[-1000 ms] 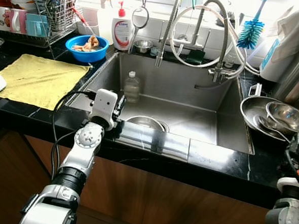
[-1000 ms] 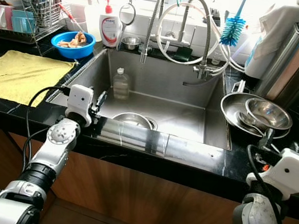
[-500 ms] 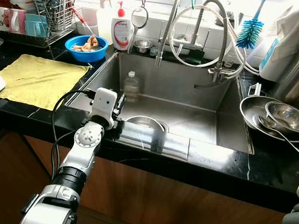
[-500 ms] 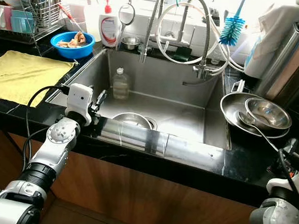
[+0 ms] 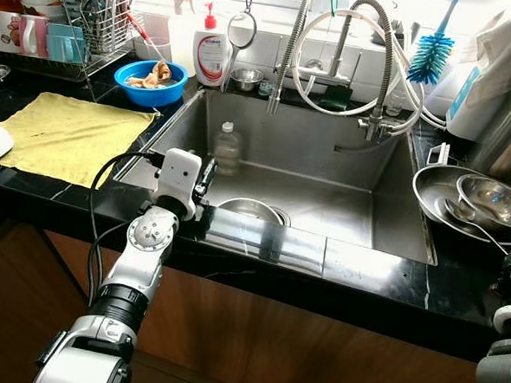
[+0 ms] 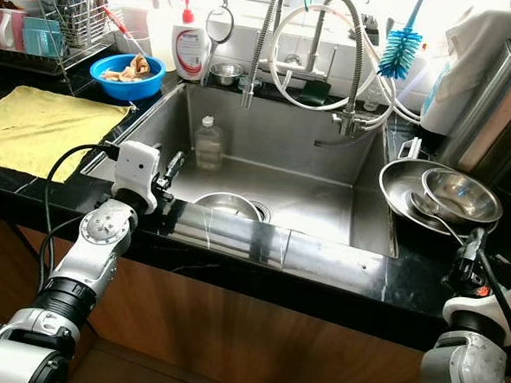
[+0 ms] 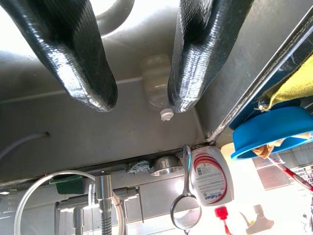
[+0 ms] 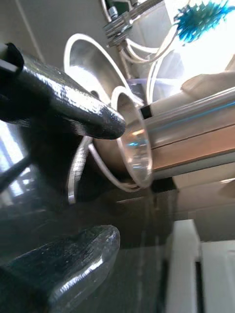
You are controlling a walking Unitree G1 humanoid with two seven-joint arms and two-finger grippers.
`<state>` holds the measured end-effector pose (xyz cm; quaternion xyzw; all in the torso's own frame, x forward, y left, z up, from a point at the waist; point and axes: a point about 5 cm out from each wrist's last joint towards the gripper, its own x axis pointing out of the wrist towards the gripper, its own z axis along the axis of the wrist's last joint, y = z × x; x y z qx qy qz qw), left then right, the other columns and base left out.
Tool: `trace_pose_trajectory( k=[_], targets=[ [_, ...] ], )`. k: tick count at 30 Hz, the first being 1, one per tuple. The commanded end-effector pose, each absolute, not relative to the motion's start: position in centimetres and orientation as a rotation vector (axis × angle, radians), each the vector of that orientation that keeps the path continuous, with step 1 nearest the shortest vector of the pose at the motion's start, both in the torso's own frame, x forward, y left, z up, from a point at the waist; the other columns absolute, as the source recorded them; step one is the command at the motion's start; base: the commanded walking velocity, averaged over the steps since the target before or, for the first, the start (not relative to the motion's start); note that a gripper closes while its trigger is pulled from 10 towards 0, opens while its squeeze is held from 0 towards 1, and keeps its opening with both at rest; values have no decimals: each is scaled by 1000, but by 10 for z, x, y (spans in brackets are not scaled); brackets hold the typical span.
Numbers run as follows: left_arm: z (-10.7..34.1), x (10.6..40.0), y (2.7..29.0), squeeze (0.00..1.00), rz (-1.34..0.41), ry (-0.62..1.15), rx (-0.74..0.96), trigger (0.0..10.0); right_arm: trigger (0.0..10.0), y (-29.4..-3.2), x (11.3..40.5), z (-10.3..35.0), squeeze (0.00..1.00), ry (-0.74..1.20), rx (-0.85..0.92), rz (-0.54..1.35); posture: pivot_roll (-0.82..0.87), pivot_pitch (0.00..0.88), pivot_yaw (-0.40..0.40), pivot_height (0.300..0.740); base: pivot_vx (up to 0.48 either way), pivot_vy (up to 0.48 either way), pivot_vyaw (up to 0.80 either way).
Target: Kitchen organization
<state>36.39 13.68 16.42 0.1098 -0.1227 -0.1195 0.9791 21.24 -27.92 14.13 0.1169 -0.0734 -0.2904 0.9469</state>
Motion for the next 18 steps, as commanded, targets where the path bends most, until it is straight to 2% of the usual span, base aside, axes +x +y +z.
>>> trace_pose_trajectory(
  k=[1, 18],
  targets=[
    [166, 364, 137, 0, -248, -246, 233, 10000, 10000, -282, 210, 138, 0, -133, 255, -613, 45, 0, -23, 740, 0, 0, 0],
    [165, 363, 136, 0, -263, -240, 265, 10000, 10000, -285, 212, 133, 0, -134, 337, -640, 48, 0, -24, 740, 0, 0, 0]
  ],
)
